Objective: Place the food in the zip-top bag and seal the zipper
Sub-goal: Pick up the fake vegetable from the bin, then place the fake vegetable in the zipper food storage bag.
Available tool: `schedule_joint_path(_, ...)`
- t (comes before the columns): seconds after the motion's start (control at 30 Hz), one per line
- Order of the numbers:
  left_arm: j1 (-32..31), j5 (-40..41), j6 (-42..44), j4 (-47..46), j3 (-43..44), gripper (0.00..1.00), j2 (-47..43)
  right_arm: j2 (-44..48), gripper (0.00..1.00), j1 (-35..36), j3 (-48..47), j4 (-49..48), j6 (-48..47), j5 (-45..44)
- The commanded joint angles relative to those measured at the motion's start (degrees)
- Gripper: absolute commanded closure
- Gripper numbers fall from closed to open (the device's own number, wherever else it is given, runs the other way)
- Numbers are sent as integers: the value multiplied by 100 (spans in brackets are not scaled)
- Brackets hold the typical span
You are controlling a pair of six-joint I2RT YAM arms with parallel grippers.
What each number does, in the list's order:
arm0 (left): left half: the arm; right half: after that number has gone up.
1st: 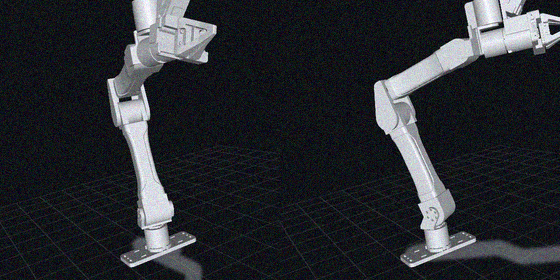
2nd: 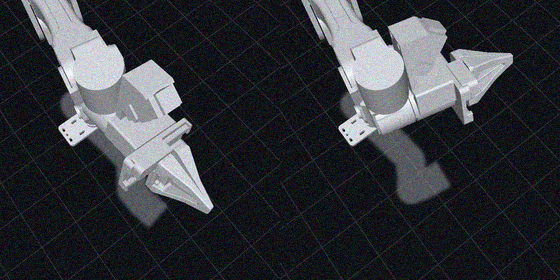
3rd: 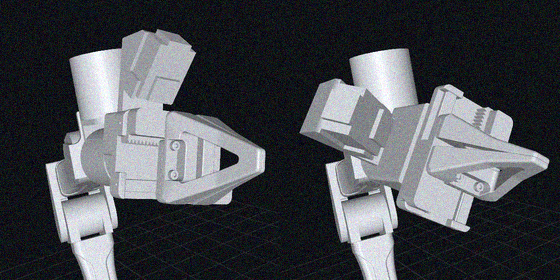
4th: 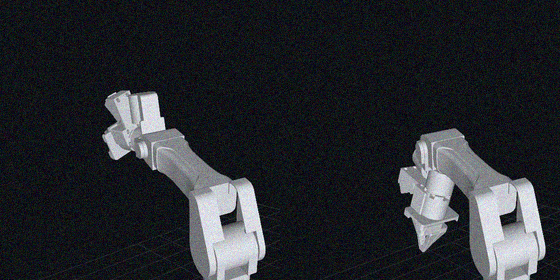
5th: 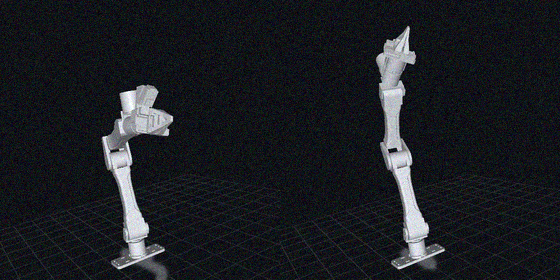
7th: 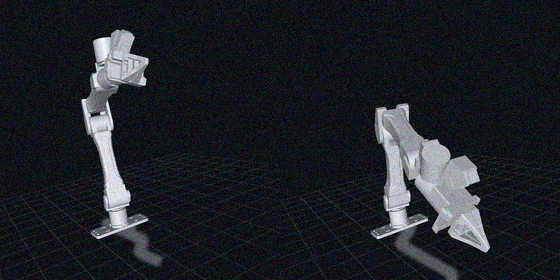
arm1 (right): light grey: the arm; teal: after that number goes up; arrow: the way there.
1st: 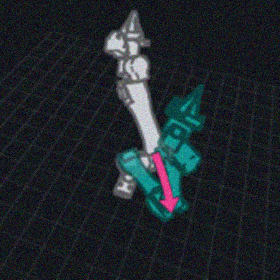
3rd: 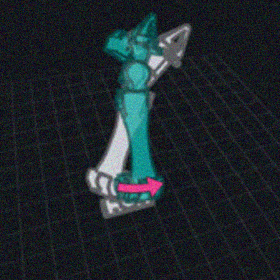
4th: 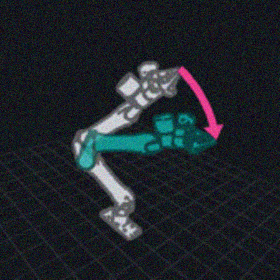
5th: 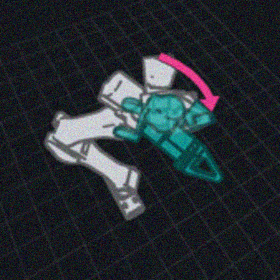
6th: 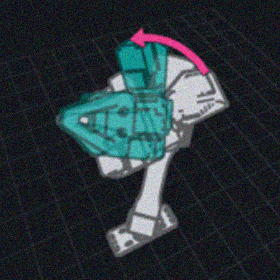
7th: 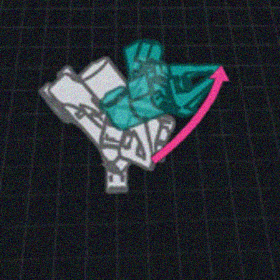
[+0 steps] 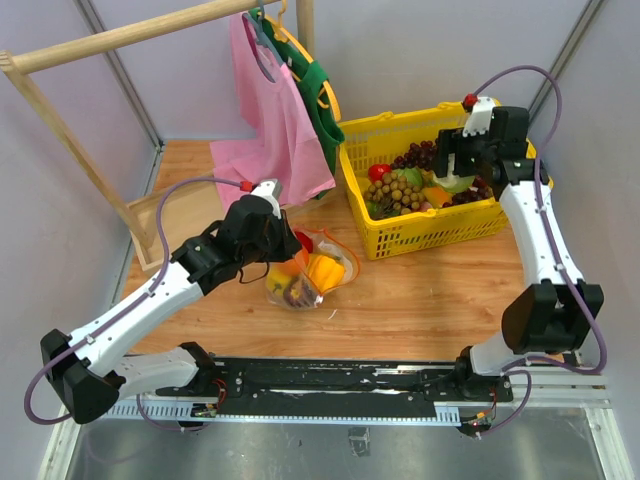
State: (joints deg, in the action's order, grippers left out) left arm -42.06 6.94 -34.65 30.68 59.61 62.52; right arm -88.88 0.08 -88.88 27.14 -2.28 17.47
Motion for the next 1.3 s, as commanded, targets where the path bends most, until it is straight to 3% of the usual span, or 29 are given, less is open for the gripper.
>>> schedule_joint_path(0.0,69,-9,158,53,315,100,0,709,54,288,349,-409,303,245)
schedule_joint_path(0.27,67,-1,149,181,427,100,2,2156,59,1308,1328,-1205,841,492)
schedule_joint_path(0.5,67,-225,20,158,513,100,-33,2967,59,2706,2571,-2878,1320,1064)
schedule_joint_path(0.7,67,-432,-129,94,539,100,-63,3077,58,3430,3451,-4434,1764,1640)
schedule_joint_path(0.97,67,-659,-333,-156,292,100,34,2715,49,4211,3980,-5127,1711,2039)
schedule_joint_path(1.27,67,-810,-440,-341,106,100,78,2235,26,4379,4531,-5464,1558,1781)
